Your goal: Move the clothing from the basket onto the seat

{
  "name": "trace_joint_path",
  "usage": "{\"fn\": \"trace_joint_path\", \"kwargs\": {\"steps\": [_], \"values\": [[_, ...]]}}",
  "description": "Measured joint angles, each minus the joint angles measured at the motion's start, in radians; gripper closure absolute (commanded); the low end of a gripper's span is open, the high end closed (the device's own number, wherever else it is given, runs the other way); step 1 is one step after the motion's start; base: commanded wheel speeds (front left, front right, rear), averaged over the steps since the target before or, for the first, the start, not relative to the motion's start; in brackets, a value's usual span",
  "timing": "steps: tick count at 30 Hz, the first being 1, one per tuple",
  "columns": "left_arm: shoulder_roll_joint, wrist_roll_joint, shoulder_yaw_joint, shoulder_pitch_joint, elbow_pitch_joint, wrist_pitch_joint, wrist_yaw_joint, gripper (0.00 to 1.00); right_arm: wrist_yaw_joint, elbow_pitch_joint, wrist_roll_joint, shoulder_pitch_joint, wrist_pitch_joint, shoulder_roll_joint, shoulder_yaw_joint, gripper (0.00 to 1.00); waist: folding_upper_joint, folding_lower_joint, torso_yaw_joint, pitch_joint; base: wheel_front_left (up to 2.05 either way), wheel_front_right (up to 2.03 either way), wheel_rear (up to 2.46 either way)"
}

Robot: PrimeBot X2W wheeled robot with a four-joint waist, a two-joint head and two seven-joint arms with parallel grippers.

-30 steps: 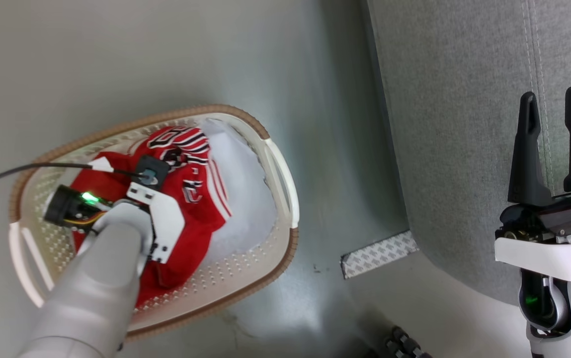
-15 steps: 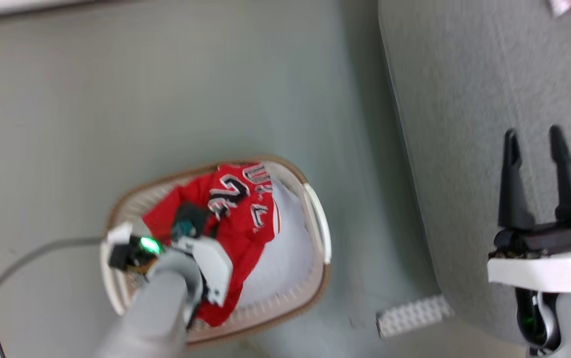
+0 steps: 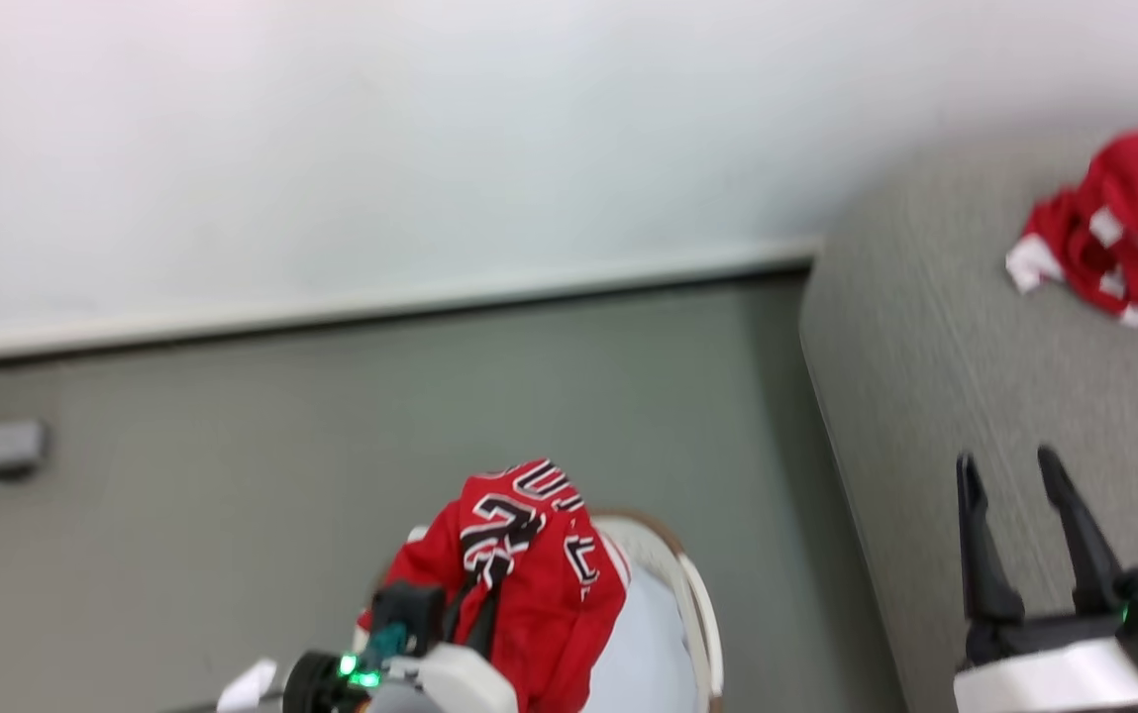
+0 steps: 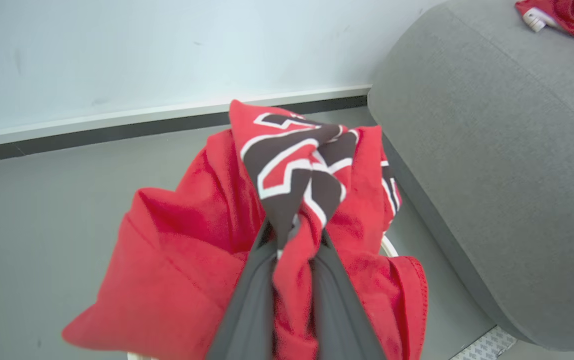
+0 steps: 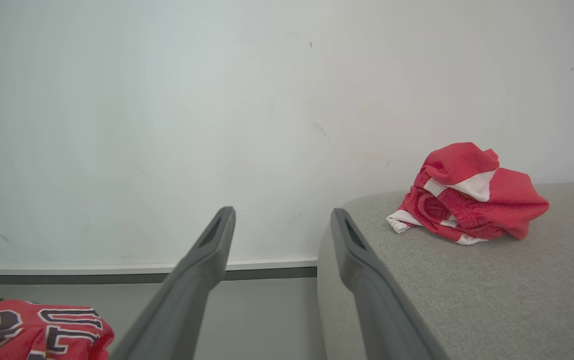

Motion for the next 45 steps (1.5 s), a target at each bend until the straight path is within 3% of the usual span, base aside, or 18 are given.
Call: {"fn": "trace_joint_path", "kwargs": {"steps": [11, 20, 24, 35, 45], "values": [[0.106, -0.027, 0.043, 0.222, -0.270, 0.010, 0.087, 1.00, 0.000, 0.034, -0.028, 0.137, 0.000, -0.019, 0.012, 0.00, 0.0000, -0.0001, 0.096, -0.224, 0.00, 0.00, 0.00], [0.174, -0.031, 0.064, 0.291, -0.465, 0.054, 0.123, 1.00, 0.000, 0.041, -0.027, 0.169, 0.000, -0.020, 0.051, 0.00, 0.0000, 0.0003, 0.140, -0.277, 0.00, 0.00, 0.00], [0.201, -0.030, 0.060, 0.294, -0.574, 0.088, 0.123, 1.00, 0.000, 0.041, -0.041, 0.157, 0.000, -0.071, 0.139, 0.00, 0.0000, 0.0003, 0.142, -0.277, 0.00, 0.00, 0.00], [0.251, -0.005, -0.021, 0.190, -0.776, 0.225, 0.033, 1.00, 0.000, 0.032, 0.076, -0.096, 0.037, -0.241, 0.551, 0.00, 0.0000, 0.0005, 0.138, -0.269, 0.00, 0.00, 0.00], [0.217, 0.008, -0.146, 0.098, -0.786, 0.282, -0.089, 1.00, 0.000, 0.041, 0.261, -0.265, 0.106, -0.324, 0.799, 0.00, 0.0001, 0.0005, 0.149, -0.263, 0.00, 0.00, 0.00]]}}
